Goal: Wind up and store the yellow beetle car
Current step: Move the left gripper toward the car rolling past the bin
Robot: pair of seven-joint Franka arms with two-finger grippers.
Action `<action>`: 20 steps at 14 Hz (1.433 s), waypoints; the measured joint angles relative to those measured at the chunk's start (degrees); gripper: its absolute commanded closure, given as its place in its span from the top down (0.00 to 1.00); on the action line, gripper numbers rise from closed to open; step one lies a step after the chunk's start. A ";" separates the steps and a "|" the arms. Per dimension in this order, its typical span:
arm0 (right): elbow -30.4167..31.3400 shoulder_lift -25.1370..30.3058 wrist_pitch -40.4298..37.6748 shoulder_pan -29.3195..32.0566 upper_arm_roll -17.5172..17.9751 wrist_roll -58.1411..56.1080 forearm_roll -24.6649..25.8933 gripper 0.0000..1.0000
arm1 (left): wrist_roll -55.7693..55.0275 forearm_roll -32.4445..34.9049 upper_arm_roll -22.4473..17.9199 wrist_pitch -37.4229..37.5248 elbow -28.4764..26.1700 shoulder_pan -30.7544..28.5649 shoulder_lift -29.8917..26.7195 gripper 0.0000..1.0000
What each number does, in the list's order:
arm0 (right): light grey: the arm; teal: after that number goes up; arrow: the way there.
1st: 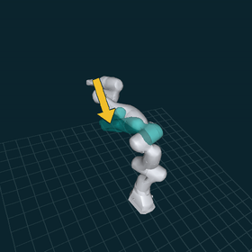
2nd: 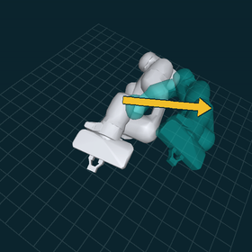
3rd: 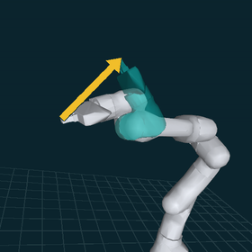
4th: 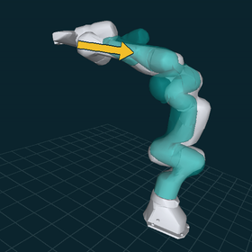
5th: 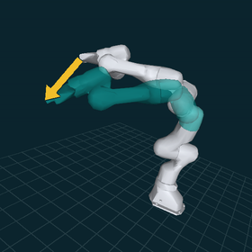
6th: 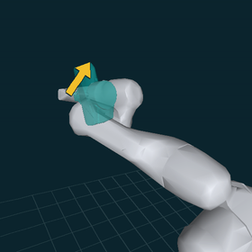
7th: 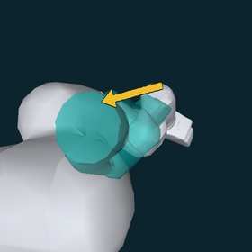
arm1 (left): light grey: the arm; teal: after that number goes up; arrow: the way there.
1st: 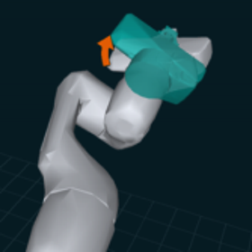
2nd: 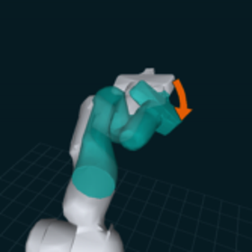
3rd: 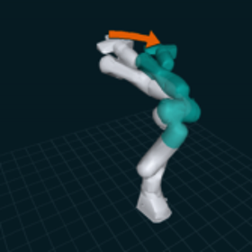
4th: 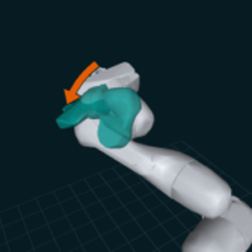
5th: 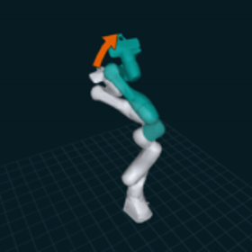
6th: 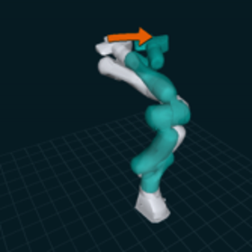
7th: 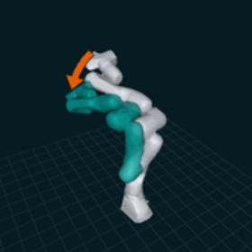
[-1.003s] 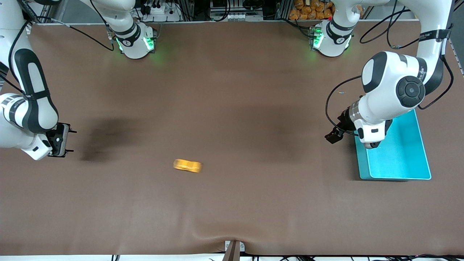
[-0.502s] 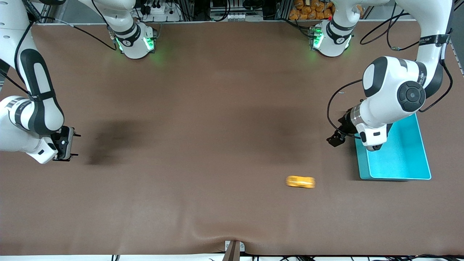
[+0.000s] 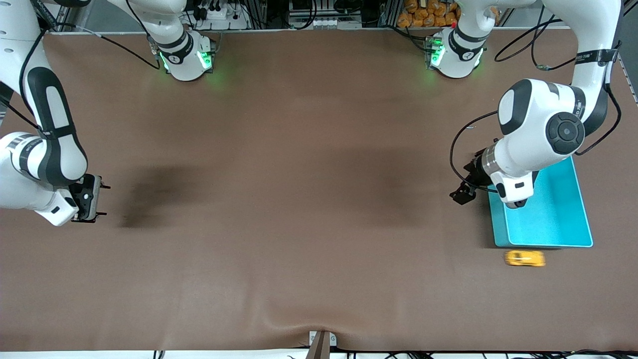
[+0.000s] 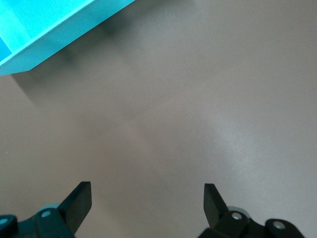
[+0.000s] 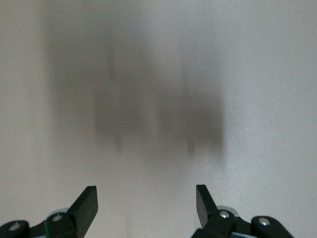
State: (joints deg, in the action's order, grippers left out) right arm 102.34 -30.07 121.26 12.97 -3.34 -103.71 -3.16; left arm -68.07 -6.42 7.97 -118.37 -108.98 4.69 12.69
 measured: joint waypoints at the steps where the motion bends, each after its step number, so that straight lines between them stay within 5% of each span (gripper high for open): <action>1: -0.12 0.00 0.00 -0.11 0.03 0.31 -0.20 0.89 | -0.06 0.00 -0.02 -0.03 0.00 -0.10 0.08 1.00; 6: -0.80 -0.01 -0.01 -1.25 0.12 1.16 -2.24 0.89 | -0.49 0.01 -0.80 -0.82 0.52 -4.17 0.12 1.00; 11: -3.83 -0.01 -0.89 -4.22 0.31 4.84 -4.82 0.89 | -0.38 6.70 -1.30 -0.82 2.00 -17.34 -1.05 1.00; 17: -8.32 -0.01 -2.82 -10.99 0.49 13.40 -5.71 1.00 | -4.42 8.17 -1.48 3.15 8.05 -26.18 -0.78 1.00; 20: -10.29 -0.01 -3.00 -14.11 0.52 16.42 -5.75 1.00 | -5.37 9.98 -1.69 2.90 13.58 -29.67 4.64 1.00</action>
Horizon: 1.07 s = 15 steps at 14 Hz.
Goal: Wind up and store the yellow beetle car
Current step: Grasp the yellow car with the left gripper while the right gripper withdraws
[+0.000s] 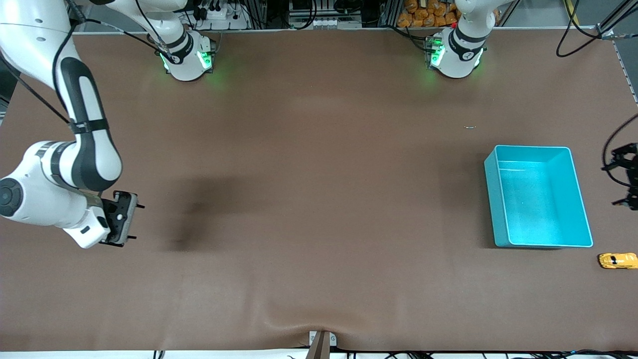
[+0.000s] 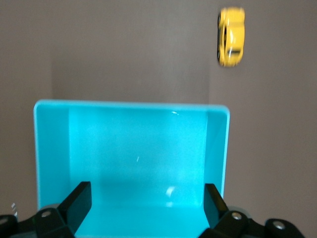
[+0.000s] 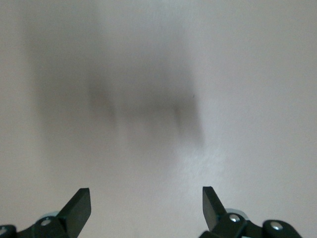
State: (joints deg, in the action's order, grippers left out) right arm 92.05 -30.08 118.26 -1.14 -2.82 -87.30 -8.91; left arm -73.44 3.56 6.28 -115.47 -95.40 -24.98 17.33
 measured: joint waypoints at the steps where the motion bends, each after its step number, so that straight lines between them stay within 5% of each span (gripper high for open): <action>1: -0.79 0.01 -0.57 -0.87 0.01 0.74 -0.01 1.00 | 0.15 0.37 -0.04 -0.19 3.33 -1.29 3.30 1.00; 4: -3.09 0.01 -3.13 -2.38 0.01 5.22 -0.05 1.00 | 0.66 3.76 -0.07 -3.49 11.96 -3.72 13.68 1.00; 7: -4.05 0.01 -3.96 -3.97 0.01 10.42 -0.26 1.00 | 3.01 5.79 -0.85 -12.14 14.98 -3.95 20.99 1.00; 15: -4.11 0.01 -3.96 -8.28 0.01 19.49 -0.41 1.00 | 8.86 5.85 -3.06 -25.53 17.46 -3.96 28.27 1.00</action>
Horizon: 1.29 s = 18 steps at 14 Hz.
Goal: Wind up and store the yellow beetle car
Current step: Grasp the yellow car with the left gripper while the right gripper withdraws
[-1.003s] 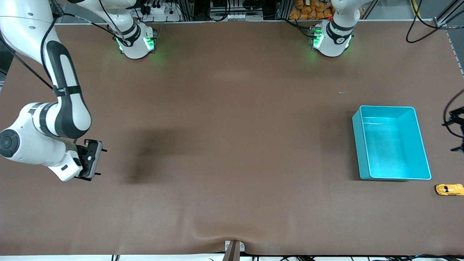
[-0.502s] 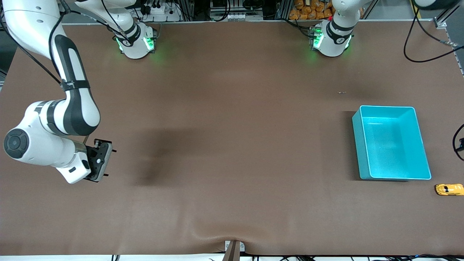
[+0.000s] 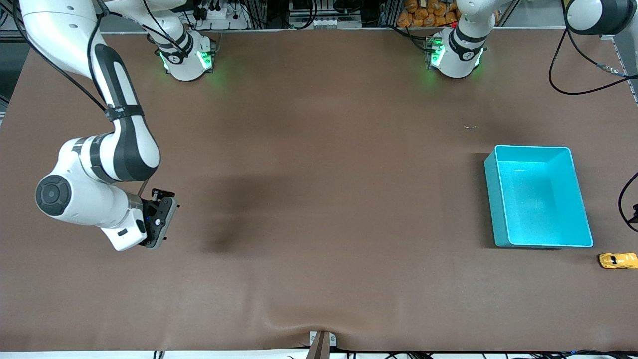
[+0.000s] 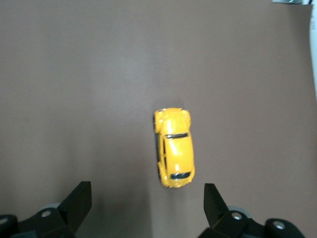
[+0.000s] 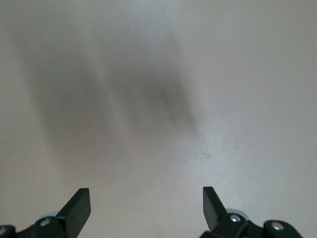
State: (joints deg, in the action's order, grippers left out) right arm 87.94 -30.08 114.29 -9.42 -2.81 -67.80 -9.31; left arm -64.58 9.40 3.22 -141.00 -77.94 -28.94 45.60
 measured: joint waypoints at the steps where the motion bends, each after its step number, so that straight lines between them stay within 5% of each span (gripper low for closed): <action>1: 0.00 0.00 0.01 -0.23 0.00 1.15 -0.04 1.00 | 0.41 0.00 -0.02 -2.53 0.04 0.00 0.99 1.00; 9: -0.54 0.00 0.22 -2.67 -0.02 8.55 -0.08 1.00 | 6.52 0.02 -1.61 -11.25 3.89 0.01 8.92 1.00; 18: -0.54 0.00 0.22 -3.12 -0.01 9.13 -0.14 1.00 | 8.00 0.02 -1.60 -13.75 5.00 0.37 11.45 1.00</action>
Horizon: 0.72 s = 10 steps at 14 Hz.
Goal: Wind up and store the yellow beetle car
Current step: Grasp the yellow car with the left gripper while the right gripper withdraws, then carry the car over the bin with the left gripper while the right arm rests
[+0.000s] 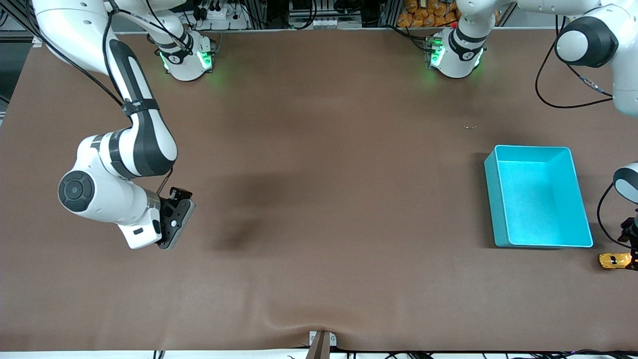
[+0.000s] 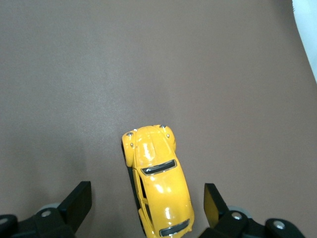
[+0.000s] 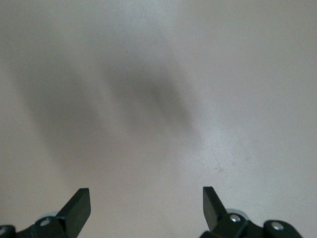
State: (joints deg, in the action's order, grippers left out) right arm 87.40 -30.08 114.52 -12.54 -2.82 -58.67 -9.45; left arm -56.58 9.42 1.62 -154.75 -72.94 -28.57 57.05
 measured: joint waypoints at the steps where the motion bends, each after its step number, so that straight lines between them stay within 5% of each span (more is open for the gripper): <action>1: 0.00 0.00 0.00 0.00 0.00 0.01 0.00 1.00 | 0.17 0.00 -0.02 -0.49 0.01 -0.01 0.32 1.00; 3: 0.00 0.00 0.00 0.00 0.00 0.04 -0.01 1.00 | 0.32 0.00 -0.13 -1.13 0.04 -0.01 0.80 1.00; 5: 0.00 0.00 0.00 0.00 0.00 0.04 -0.02 1.00 | 0.42 0.00 -0.51 -1.83 0.11 0.03 1.26 0.55; 8: -0.96 0.03 0.08 -0.13 0.00 3.94 -0.06 1.00 | 0.58 0.00 -0.63 -2.72 0.19 0.09 1.81 0.04; 10: -2.94 0.70 -0.02 -0.55 -0.01 11.03 -0.06 1.00 | 0.65 0.01 -0.70 -2.78 0.51 0.18 1.80 0.00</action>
State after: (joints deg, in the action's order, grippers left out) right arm 84.46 -29.38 114.49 -13.10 -2.82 -47.64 -9.51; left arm -55.93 9.43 0.91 -157.53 -72.42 -28.39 58.85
